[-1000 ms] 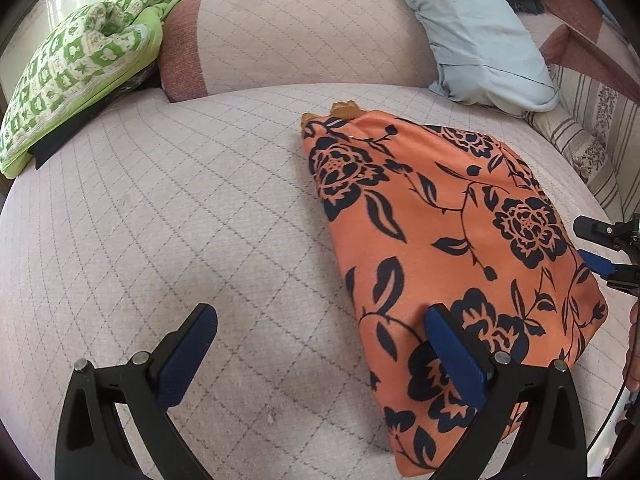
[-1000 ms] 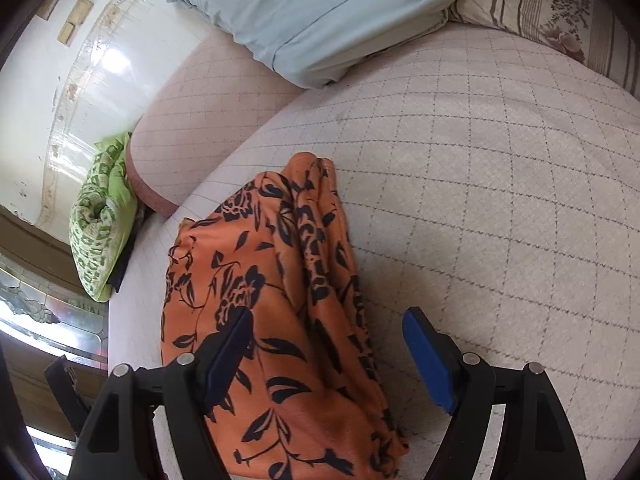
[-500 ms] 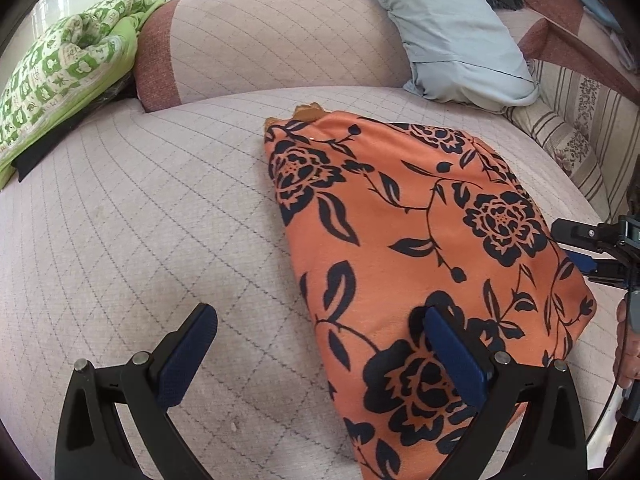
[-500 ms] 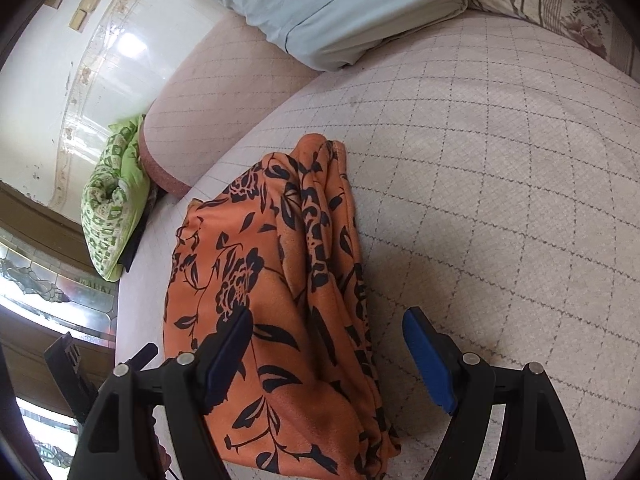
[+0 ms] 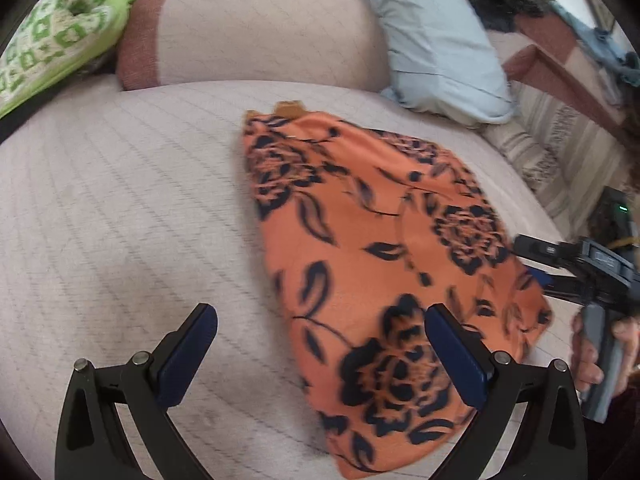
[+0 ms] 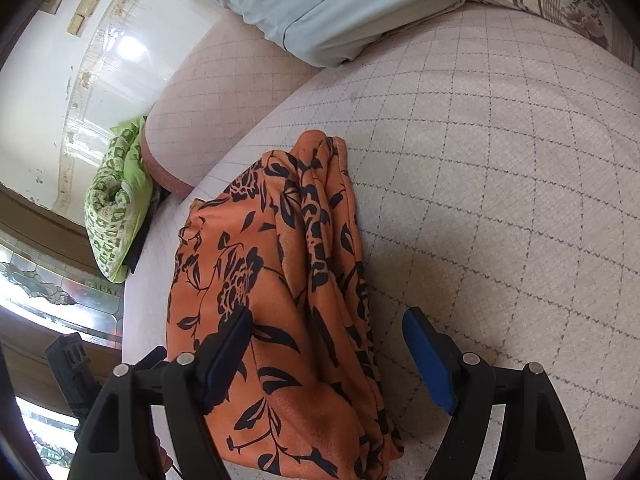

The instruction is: Fold small clothes

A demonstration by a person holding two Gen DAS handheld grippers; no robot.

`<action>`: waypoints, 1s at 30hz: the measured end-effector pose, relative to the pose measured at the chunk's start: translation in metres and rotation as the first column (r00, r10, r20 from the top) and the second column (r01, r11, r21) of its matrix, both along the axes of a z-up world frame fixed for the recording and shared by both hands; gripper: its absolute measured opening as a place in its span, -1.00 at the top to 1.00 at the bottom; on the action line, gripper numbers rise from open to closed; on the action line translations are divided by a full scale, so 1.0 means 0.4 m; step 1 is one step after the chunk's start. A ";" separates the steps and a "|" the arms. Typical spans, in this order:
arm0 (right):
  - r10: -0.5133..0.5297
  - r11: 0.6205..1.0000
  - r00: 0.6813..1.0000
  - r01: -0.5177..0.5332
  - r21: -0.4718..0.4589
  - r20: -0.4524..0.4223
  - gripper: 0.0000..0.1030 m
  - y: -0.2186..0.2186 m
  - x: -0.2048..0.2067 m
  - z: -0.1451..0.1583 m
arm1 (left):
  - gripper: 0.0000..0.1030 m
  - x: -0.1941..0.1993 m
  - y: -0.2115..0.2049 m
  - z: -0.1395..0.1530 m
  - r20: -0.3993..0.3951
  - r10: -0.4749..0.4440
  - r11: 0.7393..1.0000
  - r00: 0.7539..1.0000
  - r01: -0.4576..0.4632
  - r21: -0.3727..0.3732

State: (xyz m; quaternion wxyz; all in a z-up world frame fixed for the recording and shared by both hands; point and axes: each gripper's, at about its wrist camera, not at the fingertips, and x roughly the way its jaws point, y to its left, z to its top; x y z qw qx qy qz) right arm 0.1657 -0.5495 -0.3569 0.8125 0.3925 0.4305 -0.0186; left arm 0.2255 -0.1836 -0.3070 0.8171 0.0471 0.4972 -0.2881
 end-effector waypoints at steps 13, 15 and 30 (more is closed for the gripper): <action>0.040 0.974 0.999 -0.047 0.220 0.037 -0.56 0.001 0.053 -0.086 | -0.87 -0.001 -0.034 -0.054 -0.111 -0.061 0.994 0.992 0.050 -0.101; 0.034 0.979 0.998 -0.045 0.201 0.055 -0.56 0.011 0.056 -0.087 | -0.87 0.003 -0.042 -0.067 -0.131 -0.062 0.994 0.989 0.049 -0.103; 0.124 0.992 0.992 -0.124 0.005 0.038 -0.25 0.135 0.098 -0.047 | -0.38 0.025 -0.008 -0.084 -0.184 0.009 0.982 0.983 -0.043 -0.182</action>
